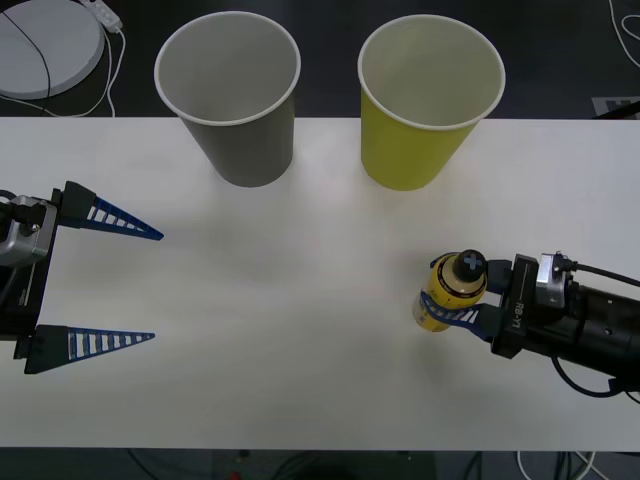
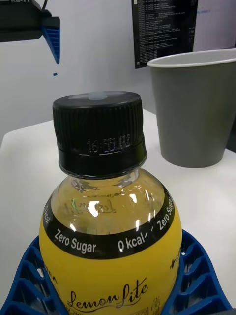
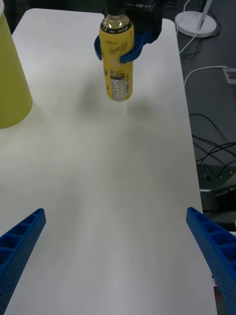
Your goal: Put the can into the green bin and the plastic bottle into the gray bin
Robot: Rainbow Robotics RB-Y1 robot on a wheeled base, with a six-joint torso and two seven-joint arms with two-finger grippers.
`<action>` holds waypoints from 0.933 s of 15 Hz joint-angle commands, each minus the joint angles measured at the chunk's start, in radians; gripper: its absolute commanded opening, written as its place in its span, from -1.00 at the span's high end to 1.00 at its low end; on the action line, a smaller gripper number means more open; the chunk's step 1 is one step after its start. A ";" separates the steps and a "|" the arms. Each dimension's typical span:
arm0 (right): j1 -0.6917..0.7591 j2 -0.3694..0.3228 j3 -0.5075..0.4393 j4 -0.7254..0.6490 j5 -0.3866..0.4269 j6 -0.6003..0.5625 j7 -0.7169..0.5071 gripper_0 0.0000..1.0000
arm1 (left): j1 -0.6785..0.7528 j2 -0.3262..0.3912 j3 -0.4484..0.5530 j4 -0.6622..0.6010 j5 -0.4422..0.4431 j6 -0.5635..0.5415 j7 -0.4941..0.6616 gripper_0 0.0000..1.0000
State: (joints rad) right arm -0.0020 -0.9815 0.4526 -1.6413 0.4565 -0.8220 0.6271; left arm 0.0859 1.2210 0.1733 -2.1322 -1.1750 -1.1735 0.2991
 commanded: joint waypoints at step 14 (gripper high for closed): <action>0.274 -0.082 -0.417 -0.399 0.245 0.123 -0.553 1.00 | 0.000 0.000 0.000 0.000 0.000 0.000 0.000 -1.00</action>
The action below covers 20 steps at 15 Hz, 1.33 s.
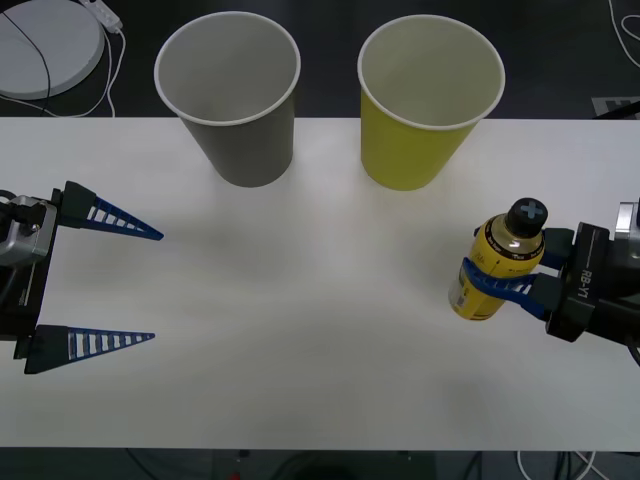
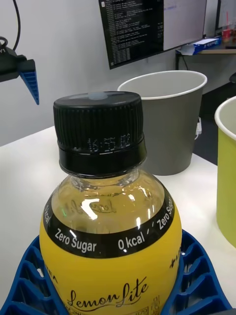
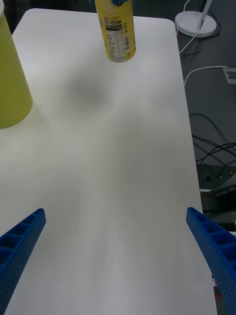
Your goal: Put the can into the green bin and the plastic bottle into the gray bin
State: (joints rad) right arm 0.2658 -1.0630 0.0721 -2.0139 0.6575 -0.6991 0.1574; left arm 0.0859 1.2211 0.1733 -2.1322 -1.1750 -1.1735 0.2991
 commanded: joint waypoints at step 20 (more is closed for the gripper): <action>0.036 -0.075 -0.509 -0.517 0.501 -0.002 -1.179 1.00 | 0.000 0.000 0.000 0.000 0.000 0.000 0.000 -1.00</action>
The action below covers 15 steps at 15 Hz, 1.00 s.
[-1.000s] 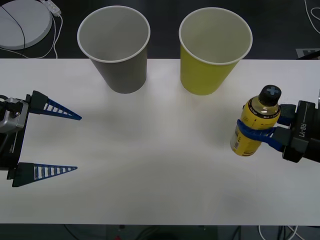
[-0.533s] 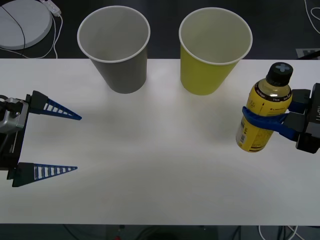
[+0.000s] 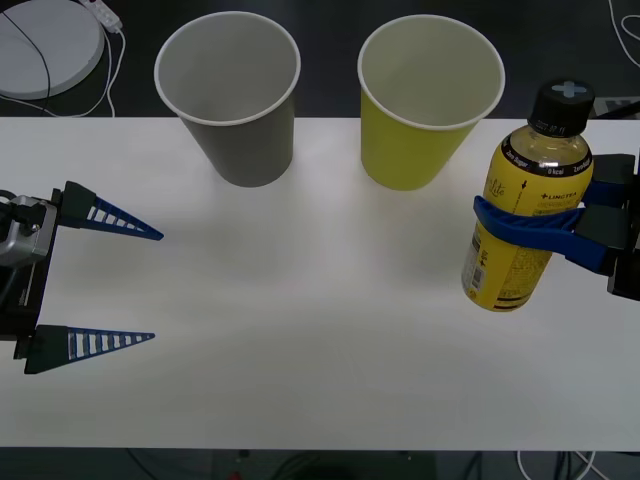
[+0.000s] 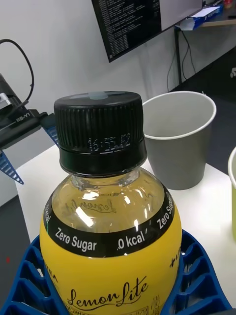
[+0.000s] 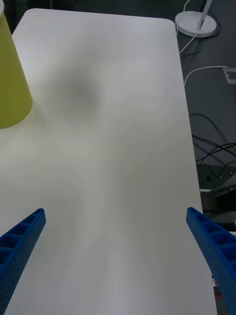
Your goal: Put the can into the green bin and the plastic bottle into the gray bin
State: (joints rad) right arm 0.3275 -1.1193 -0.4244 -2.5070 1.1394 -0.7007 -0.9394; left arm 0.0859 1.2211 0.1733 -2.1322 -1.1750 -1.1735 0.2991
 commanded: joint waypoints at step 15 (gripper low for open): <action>-0.645 -0.212 0.176 0.211 0.042 -0.203 -0.407 1.00 | 0.000 0.000 0.000 0.000 0.000 0.000 0.000 -1.00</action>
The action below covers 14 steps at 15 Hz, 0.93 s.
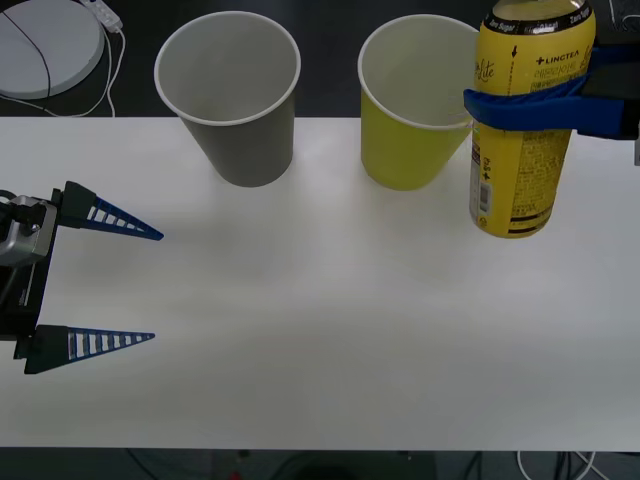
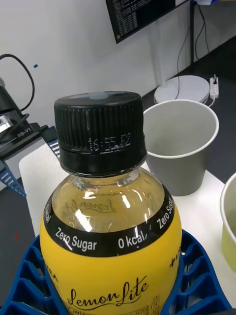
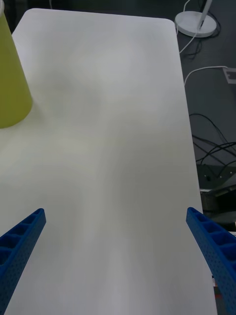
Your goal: Put the can into the green bin and the plastic bottle into the gray bin
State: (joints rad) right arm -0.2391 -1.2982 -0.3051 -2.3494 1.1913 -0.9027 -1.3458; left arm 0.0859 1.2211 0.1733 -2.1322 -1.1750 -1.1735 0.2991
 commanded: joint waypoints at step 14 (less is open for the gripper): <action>-0.865 0.034 0.659 0.427 0.034 -0.170 -0.010 1.00 | 0.000 0.000 0.000 0.000 0.000 0.000 0.000 -1.00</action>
State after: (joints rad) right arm -1.0724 -1.2738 0.3235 -1.9444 1.2216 -1.0724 -1.3559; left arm 0.0859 1.2211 0.1734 -2.1323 -1.1750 -1.1735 0.2991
